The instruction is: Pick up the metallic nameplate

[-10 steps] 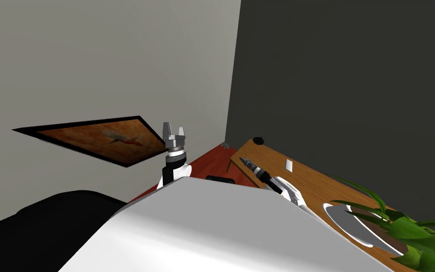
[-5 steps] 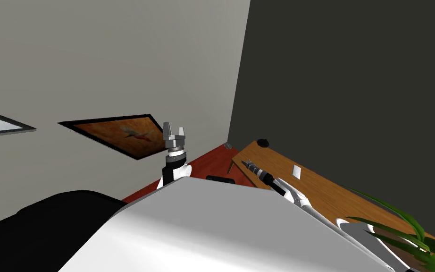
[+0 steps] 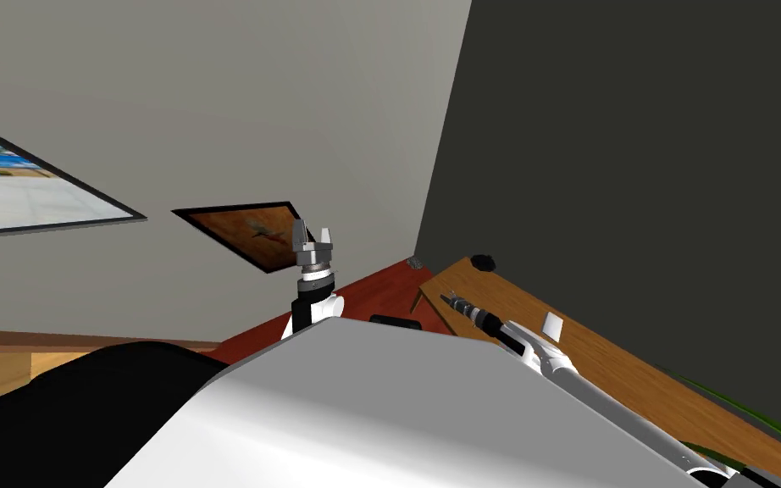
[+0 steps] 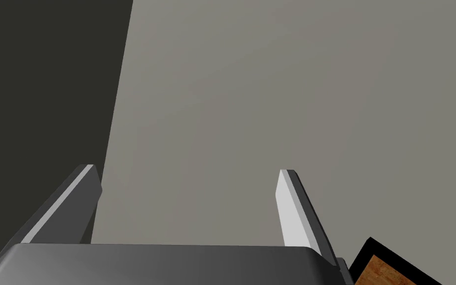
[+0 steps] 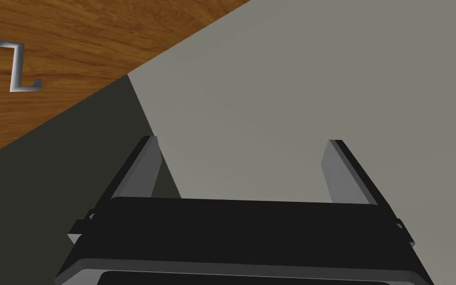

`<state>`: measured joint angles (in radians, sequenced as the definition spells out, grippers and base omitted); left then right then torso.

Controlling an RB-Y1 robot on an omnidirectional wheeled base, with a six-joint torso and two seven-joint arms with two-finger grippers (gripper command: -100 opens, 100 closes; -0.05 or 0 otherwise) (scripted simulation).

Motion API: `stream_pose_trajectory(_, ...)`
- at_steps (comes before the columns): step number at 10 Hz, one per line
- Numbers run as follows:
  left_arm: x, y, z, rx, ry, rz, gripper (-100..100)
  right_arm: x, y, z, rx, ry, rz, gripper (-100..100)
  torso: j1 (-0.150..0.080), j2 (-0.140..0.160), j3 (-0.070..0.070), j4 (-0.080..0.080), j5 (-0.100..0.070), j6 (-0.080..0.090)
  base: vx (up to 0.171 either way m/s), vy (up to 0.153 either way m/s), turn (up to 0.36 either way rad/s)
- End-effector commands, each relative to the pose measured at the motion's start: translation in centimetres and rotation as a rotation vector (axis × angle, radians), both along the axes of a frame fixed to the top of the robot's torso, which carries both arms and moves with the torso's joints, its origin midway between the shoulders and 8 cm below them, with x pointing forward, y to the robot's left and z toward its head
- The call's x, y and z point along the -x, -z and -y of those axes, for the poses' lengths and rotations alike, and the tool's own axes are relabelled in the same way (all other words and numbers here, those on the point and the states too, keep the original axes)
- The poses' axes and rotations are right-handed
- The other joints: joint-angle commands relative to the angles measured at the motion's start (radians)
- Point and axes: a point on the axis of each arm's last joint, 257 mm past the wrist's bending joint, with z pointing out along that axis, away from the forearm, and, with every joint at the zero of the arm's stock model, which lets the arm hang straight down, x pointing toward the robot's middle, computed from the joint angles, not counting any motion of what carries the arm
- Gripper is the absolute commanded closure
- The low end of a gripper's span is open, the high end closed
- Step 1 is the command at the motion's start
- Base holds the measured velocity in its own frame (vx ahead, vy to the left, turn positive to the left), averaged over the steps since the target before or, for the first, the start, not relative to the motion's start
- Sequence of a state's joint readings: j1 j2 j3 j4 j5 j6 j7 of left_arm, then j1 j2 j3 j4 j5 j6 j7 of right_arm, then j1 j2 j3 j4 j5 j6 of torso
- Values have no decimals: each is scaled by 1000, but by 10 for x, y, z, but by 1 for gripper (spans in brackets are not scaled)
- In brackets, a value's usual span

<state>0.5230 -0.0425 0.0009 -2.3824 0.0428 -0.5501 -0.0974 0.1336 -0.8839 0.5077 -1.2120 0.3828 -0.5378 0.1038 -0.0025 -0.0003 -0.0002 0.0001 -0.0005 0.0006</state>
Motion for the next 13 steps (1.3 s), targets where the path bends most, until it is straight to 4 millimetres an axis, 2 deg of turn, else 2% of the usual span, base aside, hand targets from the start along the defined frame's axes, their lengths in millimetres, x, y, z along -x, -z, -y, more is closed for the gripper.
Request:
stream_pose_trajectory(1,0,0,0,0,0,0,0,5,11,18,43,6,-25,-100,0,0,0,0,0,0,-18,-35,121)
stream_pose_trajectory(2,0,0,0,0,0,0,0,10,19,36,98,-11,-46,-100,0,0,0,0,0,1,-22,-37,200)
stream_pose_trajectory(3,0,0,0,0,0,0,0,12,22,42,107,-1,-56,-100,0,0,0,0,0,0,-18,-38,135)
stream_pose_trajectory(4,0,0,0,0,0,0,0,18,30,61,162,-13,-79,-100,0,0,0,0,0,1,-24,-41,189)
stream_pose_trajectory(5,0,0,0,0,0,0,0,20,32,65,168,-7,-85,-100,0,1,0,0,0,1,-19,-39,112)
stream_pose_trajectory(6,0,0,0,0,0,0,0,25,37,82,217,-21,-106,-100,0,0,0,0,0,1,-16,-42,242)
stream_pose_trajectory(9,0,0,0,0,0,0,0,36,46,109,277,-16,-143,-100,0,1,0,0,0,1,-29,-38,148)
stream_pose_trajectory(11,0,0,0,0,0,0,0,54,58,145,368,-26,-201,-100,0,1,0,0,0,1,-38,-43,251)
stream_pose_trajectory(12,0,0,0,0,0,0,0,54,58,145,368,-26,-201,-100,-1,1,1,0,0,1,-37,-45,97)
stream_pose_trajectory(13,0,0,0,0,0,0,0,65,65,160,405,-32,-231,-100,0,1,1,0,0,2,-31,-35,110)
